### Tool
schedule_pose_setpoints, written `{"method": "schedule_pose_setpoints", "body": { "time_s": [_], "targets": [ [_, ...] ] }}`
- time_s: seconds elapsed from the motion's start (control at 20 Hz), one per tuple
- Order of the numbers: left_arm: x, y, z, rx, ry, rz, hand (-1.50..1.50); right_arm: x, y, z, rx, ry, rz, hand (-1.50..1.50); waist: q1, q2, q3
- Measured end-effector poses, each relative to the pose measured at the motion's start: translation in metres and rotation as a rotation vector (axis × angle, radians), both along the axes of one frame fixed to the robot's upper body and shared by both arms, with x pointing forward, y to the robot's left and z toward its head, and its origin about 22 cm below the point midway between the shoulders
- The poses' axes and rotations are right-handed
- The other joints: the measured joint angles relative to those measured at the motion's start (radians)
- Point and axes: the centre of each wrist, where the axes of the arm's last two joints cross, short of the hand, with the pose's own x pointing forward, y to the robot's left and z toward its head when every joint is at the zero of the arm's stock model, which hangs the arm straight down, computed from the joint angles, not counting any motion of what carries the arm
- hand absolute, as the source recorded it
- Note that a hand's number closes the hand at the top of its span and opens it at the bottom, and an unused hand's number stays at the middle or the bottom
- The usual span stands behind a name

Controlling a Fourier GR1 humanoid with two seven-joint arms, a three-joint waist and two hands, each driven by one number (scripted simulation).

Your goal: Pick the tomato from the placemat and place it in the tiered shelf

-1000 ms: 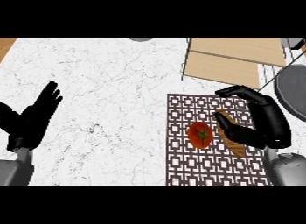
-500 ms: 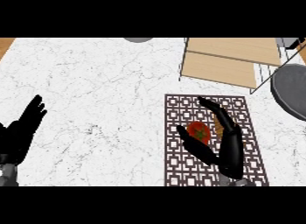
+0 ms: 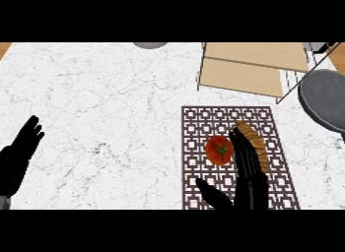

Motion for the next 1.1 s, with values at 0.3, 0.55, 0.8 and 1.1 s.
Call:
{"method": "schedule_pose_setpoints", "body": {
  "time_s": [0.3,0.55,0.8,1.1],
  "targets": [
    [0.001,-0.003,0.003,0.005,-0.008,-0.005,0.0,-0.01,-0.005,0.009,-0.253,0.275,-0.02,-1.5,0.004,0.003,-0.001],
    [0.005,-0.002,0.007,-0.001,-0.011,-0.019,0.0,-0.006,0.013,0.038,-0.451,0.463,-0.042,-1.5,0.015,0.006,0.001],
    [0.006,-0.003,0.001,-0.004,-0.015,-0.021,0.0,0.005,0.031,0.073,-0.589,0.571,-0.087,-1.5,0.022,0.009,0.005],
    [0.015,-0.001,0.003,-0.007,-0.011,-0.023,0.0,0.025,0.039,0.084,-0.641,0.609,-0.084,-1.5,0.023,0.01,0.007]
  ]
}}
